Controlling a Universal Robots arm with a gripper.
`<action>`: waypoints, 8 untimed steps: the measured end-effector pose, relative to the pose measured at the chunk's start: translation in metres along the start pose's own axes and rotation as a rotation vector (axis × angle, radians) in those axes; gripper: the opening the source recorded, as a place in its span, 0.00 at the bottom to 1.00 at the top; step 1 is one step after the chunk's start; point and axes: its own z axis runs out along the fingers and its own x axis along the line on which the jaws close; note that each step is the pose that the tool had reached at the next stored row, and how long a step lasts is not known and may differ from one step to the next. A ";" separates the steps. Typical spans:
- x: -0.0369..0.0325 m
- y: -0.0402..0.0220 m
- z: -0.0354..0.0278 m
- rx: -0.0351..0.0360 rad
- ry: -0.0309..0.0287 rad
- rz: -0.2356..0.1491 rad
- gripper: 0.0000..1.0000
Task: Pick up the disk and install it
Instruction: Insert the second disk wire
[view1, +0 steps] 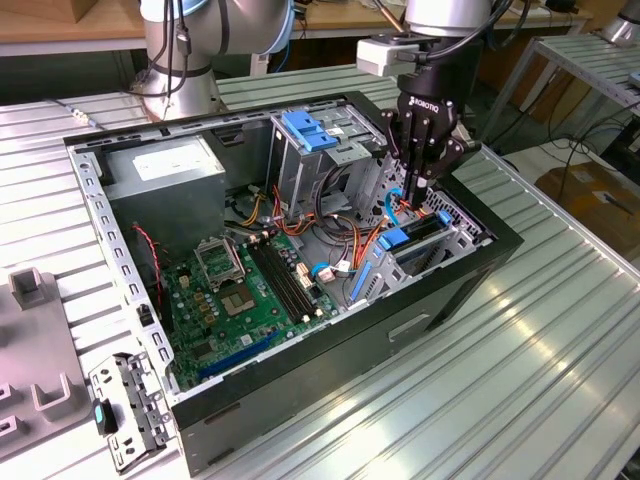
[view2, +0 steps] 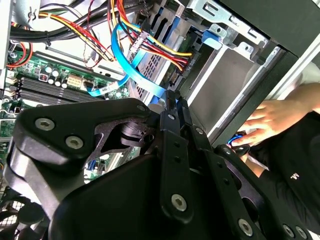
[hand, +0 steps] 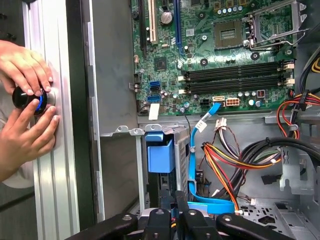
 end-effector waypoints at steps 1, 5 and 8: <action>0.0000 0.0004 0.0000 0.0032 -0.0005 0.001 0.16; 0.0001 0.0013 0.0000 0.0122 -0.0018 0.003 0.16; 0.0001 0.0014 0.0000 0.0123 -0.0017 0.004 0.16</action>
